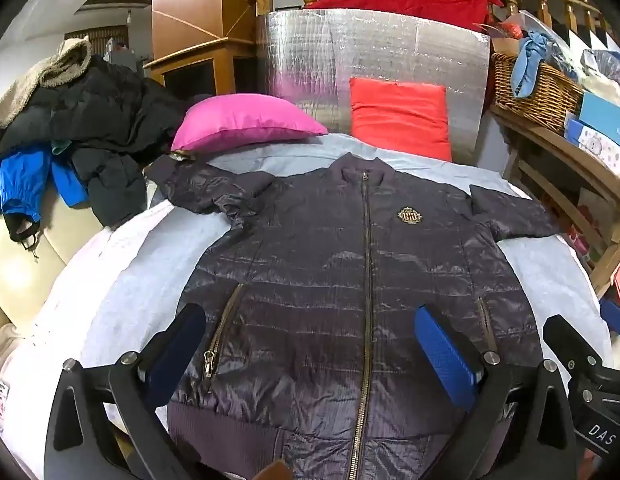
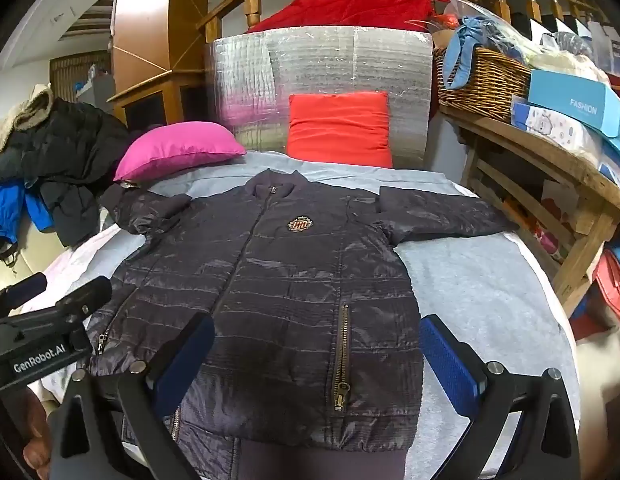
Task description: Fold large clothes
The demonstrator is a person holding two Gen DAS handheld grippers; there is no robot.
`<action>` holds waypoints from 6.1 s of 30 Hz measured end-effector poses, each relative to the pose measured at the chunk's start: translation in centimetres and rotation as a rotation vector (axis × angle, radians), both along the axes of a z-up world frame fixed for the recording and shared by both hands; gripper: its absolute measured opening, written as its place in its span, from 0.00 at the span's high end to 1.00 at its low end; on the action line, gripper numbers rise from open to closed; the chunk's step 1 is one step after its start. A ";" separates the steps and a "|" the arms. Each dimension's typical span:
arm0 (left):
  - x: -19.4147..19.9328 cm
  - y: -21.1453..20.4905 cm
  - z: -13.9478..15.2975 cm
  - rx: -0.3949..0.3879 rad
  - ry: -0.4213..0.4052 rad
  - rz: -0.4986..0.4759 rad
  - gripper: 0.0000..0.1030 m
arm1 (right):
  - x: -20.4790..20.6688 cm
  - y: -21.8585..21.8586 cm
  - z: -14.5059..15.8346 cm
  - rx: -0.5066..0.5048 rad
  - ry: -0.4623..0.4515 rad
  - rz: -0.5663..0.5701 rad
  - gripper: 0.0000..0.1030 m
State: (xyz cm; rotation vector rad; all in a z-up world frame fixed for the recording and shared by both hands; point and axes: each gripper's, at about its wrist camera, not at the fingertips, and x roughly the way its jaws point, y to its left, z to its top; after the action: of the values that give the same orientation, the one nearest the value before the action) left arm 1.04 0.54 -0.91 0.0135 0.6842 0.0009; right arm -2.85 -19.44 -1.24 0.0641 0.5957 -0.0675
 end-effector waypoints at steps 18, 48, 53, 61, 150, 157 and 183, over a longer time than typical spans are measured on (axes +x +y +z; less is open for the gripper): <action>-0.7 0.8 -0.7 -0.033 0.011 0.006 0.00 | 0.3 1.6 0.3 -0.054 0.010 0.006 0.00; -0.6 0.9 -0.3 -0.032 0.011 0.005 0.00 | 0.3 1.8 0.7 -0.059 0.009 0.009 0.00; -0.6 1.0 -0.2 -0.033 0.012 0.003 0.00 | 0.3 1.8 0.6 -0.058 0.009 0.009 0.00; -0.6 0.9 -0.2 -0.030 0.009 -0.002 0.00 | 0.3 1.7 0.6 -0.058 0.008 0.010 0.00; 21.0 26.7 -17.9 -0.149 0.181 0.614 0.00 | 35.6 -5.1 4.0 0.078 -0.026 0.186 0.91; 20.9 26.7 -17.9 -0.150 0.177 0.612 0.00 | 37.9 2.8 -7.8 0.144 0.300 0.268 0.56; 21.9 18.6 -6.0 0.013 0.144 0.421 0.00 | 27.9 -19.8 -7.6 0.881 -0.009 0.076 0.18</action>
State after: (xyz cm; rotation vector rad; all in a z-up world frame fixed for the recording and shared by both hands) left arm 22.95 19.15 -6.95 -0.1193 0.8205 0.4125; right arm 25.06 -39.22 -8.88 0.8942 0.5815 0.2744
